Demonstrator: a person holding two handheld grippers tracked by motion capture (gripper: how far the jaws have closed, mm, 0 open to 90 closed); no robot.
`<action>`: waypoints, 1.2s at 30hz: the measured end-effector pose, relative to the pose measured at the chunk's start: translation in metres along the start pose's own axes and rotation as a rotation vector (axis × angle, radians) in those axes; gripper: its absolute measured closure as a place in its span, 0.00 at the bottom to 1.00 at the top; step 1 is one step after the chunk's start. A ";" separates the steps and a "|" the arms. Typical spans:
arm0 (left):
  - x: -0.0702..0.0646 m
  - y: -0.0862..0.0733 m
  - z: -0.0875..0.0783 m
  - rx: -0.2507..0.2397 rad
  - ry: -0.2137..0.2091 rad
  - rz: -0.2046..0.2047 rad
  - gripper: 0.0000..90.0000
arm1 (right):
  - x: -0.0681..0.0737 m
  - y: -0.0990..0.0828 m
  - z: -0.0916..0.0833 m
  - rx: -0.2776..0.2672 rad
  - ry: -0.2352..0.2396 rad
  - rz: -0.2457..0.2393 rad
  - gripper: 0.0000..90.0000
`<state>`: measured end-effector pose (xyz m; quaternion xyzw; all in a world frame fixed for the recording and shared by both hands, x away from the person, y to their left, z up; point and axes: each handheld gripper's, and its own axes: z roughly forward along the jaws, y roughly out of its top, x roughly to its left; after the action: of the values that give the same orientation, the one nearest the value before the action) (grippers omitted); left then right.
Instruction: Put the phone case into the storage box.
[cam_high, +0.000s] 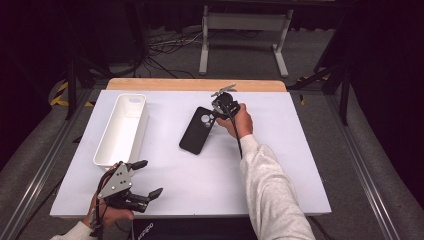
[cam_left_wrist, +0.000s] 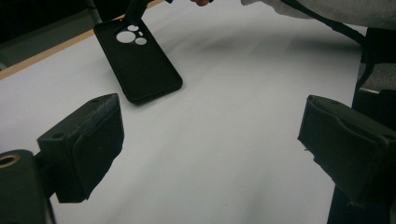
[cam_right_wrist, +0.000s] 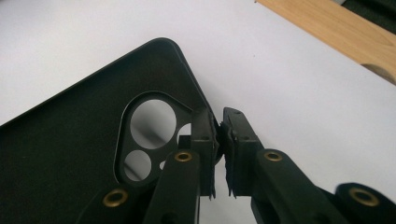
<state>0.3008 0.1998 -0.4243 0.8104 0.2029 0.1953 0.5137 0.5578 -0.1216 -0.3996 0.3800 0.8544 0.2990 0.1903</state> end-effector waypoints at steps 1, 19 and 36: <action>0.000 0.000 0.000 -0.002 -0.002 0.002 0.08 | 0.000 0.000 -0.001 -0.009 0.001 -0.006 0.93; -0.001 0.004 0.003 -0.004 0.003 0.014 0.08 | 0.005 -0.005 -0.025 -0.116 -0.016 -0.068 0.94; 0.001 0.017 0.010 -0.017 0.011 0.037 0.09 | 0.012 -0.010 -0.049 -0.190 -0.028 -0.130 0.94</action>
<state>0.3087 0.1860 -0.4122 0.8086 0.1891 0.2111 0.5156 0.5180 -0.1354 -0.3705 0.3083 0.8422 0.3603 0.2565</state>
